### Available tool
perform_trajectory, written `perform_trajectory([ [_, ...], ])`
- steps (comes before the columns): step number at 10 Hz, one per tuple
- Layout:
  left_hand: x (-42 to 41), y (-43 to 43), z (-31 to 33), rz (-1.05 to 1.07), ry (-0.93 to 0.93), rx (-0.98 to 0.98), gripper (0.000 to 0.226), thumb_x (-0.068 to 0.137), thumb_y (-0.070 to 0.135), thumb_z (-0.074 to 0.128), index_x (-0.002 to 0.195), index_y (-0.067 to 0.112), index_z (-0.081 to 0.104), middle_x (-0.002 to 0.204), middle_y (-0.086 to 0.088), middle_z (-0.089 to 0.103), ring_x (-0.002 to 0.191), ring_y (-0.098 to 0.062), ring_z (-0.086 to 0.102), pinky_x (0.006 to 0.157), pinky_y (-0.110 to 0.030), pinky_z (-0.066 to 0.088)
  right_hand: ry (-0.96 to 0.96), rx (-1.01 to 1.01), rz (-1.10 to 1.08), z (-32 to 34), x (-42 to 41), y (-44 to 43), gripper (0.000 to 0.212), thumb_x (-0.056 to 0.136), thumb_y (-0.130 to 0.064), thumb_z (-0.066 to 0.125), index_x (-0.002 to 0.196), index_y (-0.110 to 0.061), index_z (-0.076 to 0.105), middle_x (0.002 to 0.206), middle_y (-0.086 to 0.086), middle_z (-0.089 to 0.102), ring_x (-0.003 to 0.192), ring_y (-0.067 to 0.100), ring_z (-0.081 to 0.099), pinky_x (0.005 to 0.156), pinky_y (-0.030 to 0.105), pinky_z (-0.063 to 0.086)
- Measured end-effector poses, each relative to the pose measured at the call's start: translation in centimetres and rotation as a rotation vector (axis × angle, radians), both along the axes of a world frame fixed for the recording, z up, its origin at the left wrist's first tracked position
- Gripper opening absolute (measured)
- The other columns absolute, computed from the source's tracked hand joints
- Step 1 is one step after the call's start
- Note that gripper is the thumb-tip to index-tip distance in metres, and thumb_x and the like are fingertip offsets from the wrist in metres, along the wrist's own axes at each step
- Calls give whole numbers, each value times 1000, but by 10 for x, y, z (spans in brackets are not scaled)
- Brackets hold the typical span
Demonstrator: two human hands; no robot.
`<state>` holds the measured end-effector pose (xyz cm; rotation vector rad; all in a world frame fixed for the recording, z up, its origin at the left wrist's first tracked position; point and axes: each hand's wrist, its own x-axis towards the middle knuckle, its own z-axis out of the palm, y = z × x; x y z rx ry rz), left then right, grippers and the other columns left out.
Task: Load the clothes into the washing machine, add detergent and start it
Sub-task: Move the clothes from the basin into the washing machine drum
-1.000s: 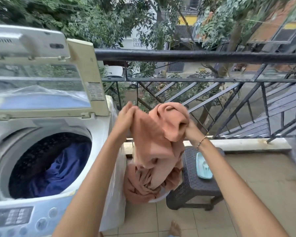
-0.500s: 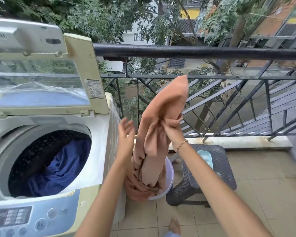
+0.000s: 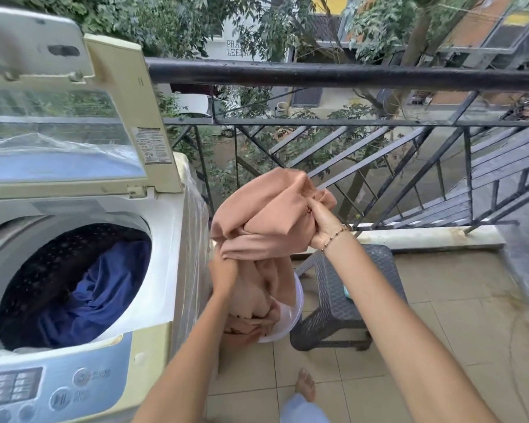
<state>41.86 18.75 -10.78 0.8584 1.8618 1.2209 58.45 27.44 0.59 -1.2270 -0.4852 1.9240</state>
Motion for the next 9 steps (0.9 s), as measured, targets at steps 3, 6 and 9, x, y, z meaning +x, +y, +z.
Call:
perform_trajectory([
  [3, -16, 16, 51, -45, -194, 175, 29, 98, 12, 44, 106, 32, 64, 107, 6, 69, 97, -4, 65, 80, -15, 52, -1168, 88, 349, -71, 29, -19, 111, 61, -84, 52, 140, -8, 36, 144, 16, 42, 131, 29, 43, 106, 39, 38],
  [6, 14, 39, 116, -420, -339, -101, 44, 97, 5, 40, 59, 18, 55, 64, 4, 52, 55, 1, 55, 53, -5, 44, -635, 513, 736, -73, -20, -35, 55, 41, -48, 87, 88, -30, 64, 82, -17, 70, 82, 3, 64, 69, 17, 53],
  [9, -33, -8, 78, 76, -482, -10, 27, 89, 41, 57, 106, 20, 56, 97, 1, 72, 84, -9, 69, 70, -25, 56, -278, 333, -70, -52, -26, -8, 38, 48, -31, 81, 81, -18, 69, 79, -1, 74, 81, 20, 68, 81, 39, 54],
])
